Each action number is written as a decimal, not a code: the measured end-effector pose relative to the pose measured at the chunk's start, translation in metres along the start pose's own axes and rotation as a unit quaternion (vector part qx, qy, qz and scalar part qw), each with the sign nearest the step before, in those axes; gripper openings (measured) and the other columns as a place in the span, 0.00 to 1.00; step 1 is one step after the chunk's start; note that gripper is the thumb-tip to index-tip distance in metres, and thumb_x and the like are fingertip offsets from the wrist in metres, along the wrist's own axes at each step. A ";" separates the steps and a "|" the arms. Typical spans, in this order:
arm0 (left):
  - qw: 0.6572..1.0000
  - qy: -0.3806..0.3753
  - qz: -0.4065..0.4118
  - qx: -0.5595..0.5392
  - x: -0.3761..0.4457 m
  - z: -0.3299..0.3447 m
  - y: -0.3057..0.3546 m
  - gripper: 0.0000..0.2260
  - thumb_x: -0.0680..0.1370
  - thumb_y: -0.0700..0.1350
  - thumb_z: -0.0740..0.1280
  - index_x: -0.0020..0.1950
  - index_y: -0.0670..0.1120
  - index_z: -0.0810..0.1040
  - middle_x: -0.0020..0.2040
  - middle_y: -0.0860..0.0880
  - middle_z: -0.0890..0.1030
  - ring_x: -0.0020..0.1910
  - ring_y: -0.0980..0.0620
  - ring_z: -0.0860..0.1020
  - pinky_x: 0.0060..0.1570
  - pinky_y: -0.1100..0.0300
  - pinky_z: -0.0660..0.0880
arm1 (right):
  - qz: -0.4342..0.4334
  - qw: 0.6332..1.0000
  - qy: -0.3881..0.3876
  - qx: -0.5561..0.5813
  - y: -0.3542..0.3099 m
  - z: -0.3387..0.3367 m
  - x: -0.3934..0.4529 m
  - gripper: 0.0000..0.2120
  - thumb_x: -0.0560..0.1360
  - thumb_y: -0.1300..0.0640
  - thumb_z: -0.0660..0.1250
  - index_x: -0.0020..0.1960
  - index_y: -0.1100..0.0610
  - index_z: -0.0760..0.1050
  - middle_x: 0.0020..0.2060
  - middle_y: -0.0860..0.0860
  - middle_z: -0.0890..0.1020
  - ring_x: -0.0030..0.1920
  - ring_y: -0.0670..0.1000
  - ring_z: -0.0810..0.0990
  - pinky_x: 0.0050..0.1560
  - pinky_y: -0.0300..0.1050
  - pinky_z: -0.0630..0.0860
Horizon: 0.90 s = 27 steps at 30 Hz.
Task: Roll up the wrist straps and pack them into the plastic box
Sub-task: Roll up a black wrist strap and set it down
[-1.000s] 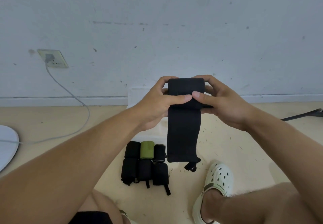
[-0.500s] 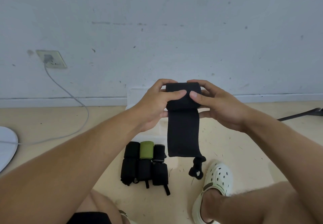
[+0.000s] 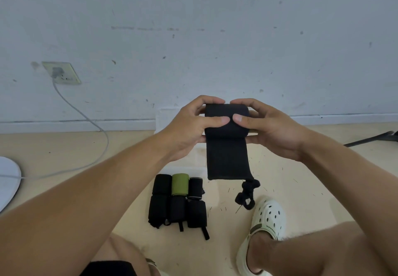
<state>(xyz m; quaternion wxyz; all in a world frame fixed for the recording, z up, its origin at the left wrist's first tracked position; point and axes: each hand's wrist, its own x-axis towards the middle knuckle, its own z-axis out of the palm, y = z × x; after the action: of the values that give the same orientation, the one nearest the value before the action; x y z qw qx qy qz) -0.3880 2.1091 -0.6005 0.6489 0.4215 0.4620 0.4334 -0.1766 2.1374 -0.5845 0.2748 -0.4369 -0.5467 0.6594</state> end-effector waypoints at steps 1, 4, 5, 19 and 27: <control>1.000 -0.001 -0.003 -0.002 0.000 0.000 0.000 0.17 0.78 0.39 0.74 0.65 0.50 0.79 0.64 0.46 0.79 0.61 0.45 0.82 0.59 0.42 0.83 | 0.001 1.000 0.005 -0.001 0.000 0.000 0.000 0.28 0.67 0.52 0.77 0.66 0.50 0.77 0.62 0.55 0.82 0.60 0.57 0.85 0.61 0.56 0.82; 0.999 0.002 -0.029 -0.031 0.000 0.002 0.001 0.18 0.78 0.43 0.75 0.67 0.50 0.77 0.62 0.46 0.82 0.56 0.48 0.84 0.55 0.47 0.84 | -0.033 0.999 0.027 -0.013 0.000 0.002 0.001 0.28 0.66 0.56 0.78 0.65 0.51 0.78 0.61 0.54 0.81 0.58 0.55 0.86 0.55 0.52 0.84; 0.999 0.005 -0.035 -0.036 0.000 0.002 0.001 0.19 0.78 0.44 0.75 0.68 0.51 0.77 0.61 0.47 0.83 0.54 0.49 0.85 0.53 0.48 0.84 | -0.044 0.998 0.034 -0.020 0.000 0.003 0.002 0.27 0.67 0.58 0.78 0.65 0.51 0.77 0.62 0.53 0.81 0.57 0.53 0.85 0.55 0.51 0.84; 0.999 0.013 0.039 0.024 -0.002 0.003 -0.004 0.23 0.75 0.34 0.76 0.65 0.53 0.77 0.65 0.48 0.76 0.57 0.40 0.84 0.51 0.42 0.85 | 0.069 0.995 0.036 0.068 -0.002 0.007 0.000 0.17 0.78 0.50 0.72 0.65 0.55 0.80 0.56 0.56 0.84 0.48 0.58 0.86 0.47 0.49 0.83; 0.992 0.033 -0.070 -0.096 0.000 0.006 0.003 0.18 0.79 0.46 0.74 0.68 0.46 0.77 0.63 0.43 0.80 0.59 0.39 0.83 0.50 0.44 0.85 | 0.015 0.996 0.074 0.050 -0.001 0.005 0.003 0.19 0.74 0.63 0.75 0.64 0.52 0.80 0.58 0.52 0.84 0.53 0.54 0.86 0.50 0.53 0.84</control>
<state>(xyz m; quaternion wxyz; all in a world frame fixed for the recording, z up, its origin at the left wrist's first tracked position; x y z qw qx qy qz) -0.3828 2.1085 -0.5966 0.6995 0.3093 0.4679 0.4427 -0.1827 2.1371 -0.5841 0.3262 -0.4786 -0.4844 0.6557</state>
